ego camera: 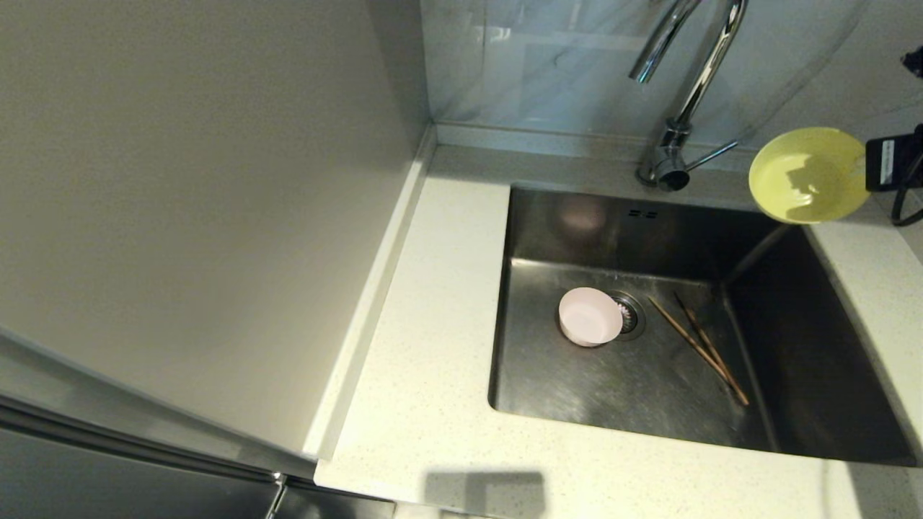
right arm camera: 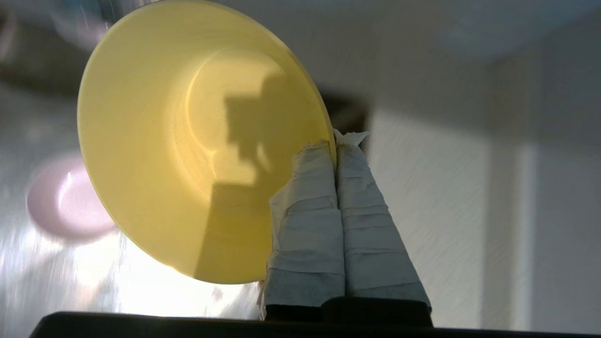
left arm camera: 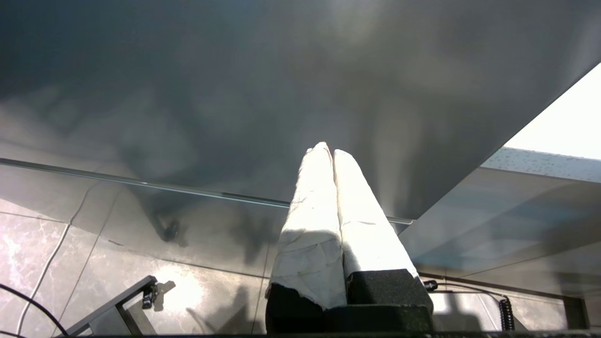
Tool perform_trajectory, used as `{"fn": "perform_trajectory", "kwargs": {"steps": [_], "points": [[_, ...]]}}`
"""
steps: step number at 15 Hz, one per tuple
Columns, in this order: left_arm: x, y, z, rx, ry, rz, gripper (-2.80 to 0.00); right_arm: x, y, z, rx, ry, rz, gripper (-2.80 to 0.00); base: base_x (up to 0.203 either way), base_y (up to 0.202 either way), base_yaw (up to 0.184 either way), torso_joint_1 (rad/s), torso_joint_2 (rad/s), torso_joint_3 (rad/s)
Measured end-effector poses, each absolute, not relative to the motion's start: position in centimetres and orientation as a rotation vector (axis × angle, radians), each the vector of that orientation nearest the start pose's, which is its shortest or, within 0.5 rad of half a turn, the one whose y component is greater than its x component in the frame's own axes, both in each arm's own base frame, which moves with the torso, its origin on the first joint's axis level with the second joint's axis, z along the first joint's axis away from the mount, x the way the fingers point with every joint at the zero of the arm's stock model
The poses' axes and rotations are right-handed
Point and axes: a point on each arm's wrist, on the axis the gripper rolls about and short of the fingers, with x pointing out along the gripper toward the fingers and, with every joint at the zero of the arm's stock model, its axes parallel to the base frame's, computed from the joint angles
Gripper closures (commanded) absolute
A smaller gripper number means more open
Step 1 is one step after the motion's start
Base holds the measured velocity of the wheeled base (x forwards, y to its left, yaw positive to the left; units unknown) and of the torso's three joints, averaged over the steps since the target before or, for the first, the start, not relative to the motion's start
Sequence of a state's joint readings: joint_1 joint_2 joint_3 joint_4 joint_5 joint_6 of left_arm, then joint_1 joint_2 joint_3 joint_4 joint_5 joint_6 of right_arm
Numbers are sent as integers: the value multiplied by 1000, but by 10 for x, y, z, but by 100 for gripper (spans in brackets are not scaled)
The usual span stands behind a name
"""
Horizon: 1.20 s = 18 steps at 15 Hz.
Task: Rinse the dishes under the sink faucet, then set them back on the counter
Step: Put a bowl back to the table from the sink
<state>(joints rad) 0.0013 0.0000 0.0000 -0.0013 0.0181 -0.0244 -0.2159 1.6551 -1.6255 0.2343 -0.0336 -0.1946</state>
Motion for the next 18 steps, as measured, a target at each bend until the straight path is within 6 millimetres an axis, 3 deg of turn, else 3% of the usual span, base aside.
{"fn": "perform_trajectory", "kwargs": {"steps": [3,7,14,18], "points": [[-23,0,76,-24,-2,19,0,286,-68,372,-206,118,-254,0,0,0,0,0,0,0],[-23,0,76,-24,-2,19,0,281,-74,396,-297,-110,-310,0,0,0,0,0,0,0],[-23,0,76,-24,-2,19,0,270,-92,415,-335,-398,-402,0,0,0,0,0,0,0],[-23,0,76,-24,-2,19,0,268,-96,415,-306,-458,-419,0,0,0,0,0,0,0]]}}
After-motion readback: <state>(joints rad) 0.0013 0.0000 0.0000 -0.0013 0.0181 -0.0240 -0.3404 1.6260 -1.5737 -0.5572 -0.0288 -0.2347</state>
